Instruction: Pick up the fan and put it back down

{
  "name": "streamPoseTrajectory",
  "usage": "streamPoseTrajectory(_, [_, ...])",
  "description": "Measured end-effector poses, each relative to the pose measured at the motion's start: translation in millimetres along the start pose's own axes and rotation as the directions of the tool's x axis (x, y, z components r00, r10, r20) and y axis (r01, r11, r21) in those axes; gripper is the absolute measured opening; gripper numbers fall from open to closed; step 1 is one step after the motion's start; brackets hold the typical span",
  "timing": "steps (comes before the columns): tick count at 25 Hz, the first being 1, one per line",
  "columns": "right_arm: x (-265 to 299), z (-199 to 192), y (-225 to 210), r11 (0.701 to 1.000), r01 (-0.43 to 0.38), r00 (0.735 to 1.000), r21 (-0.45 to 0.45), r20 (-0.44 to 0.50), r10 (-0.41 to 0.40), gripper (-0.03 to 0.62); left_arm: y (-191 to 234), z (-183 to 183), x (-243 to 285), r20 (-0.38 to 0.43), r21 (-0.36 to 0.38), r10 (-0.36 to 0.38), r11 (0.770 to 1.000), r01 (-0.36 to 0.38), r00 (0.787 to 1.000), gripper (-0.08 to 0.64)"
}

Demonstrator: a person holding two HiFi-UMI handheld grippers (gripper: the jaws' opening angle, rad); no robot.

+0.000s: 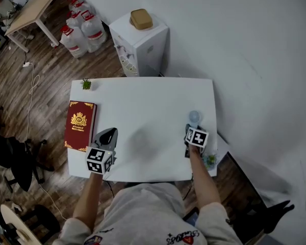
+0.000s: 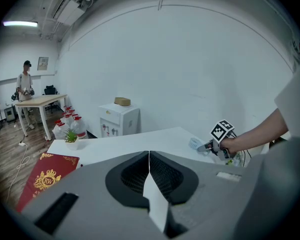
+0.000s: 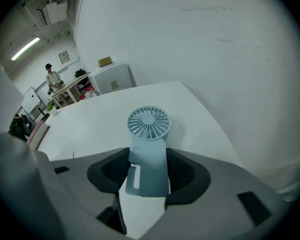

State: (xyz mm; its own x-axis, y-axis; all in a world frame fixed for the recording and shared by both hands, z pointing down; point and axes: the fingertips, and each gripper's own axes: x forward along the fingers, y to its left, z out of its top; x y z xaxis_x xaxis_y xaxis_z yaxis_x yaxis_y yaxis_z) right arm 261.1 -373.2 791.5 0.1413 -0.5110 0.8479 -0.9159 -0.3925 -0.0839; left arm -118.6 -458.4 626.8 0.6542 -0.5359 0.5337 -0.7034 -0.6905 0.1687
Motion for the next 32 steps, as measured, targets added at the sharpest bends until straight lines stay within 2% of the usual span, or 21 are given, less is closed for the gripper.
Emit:
streamPoseTrajectory(10, [-2,-16,3,1.0,-0.021,0.999,-0.014,-0.027,0.021,0.224,-11,-5,-21,0.005,0.018,0.012,1.0,-0.012,1.0,0.006])
streamPoseTrajectory(13, [-13,-13,6,1.0,-0.019,1.0,-0.014,0.008,0.019,0.225,-17,-7,-28,0.007,0.026,0.007,1.0,-0.007,1.0,0.006])
streamPoseTrajectory(16, [-30,1,10,0.999,-0.033,0.995,-0.02,0.09,0.035,0.216,-24,-6,-33,0.019,0.035,0.0,0.999,-0.001,1.0,0.006])
streamPoseTrajectory(19, [-54,8,11,0.999,-0.041,0.987,-0.013,0.153,0.043,0.185,-31,-3,-41,0.036,0.046,-0.007,0.999,0.005,0.999,0.006])
streamPoseTrajectory(27, [-129,36,29,0.994,-0.059,0.921,-0.092,0.379,0.09,0.018,-56,8,-60,0.098,0.075,-0.036,0.997,0.028,0.995,0.006])
streamPoseTrajectory(29, [-153,43,41,0.988,-0.088,0.891,-0.125,0.434,0.134,0.005,-61,12,-66,0.114,0.078,-0.037,0.997,0.029,0.993,0.006])
streamPoseTrajectory(32, [-198,60,63,0.972,-0.125,0.827,-0.198,0.521,0.213,0.005,-67,23,-76,0.147,0.087,-0.038,0.996,0.025,0.988,0.006])
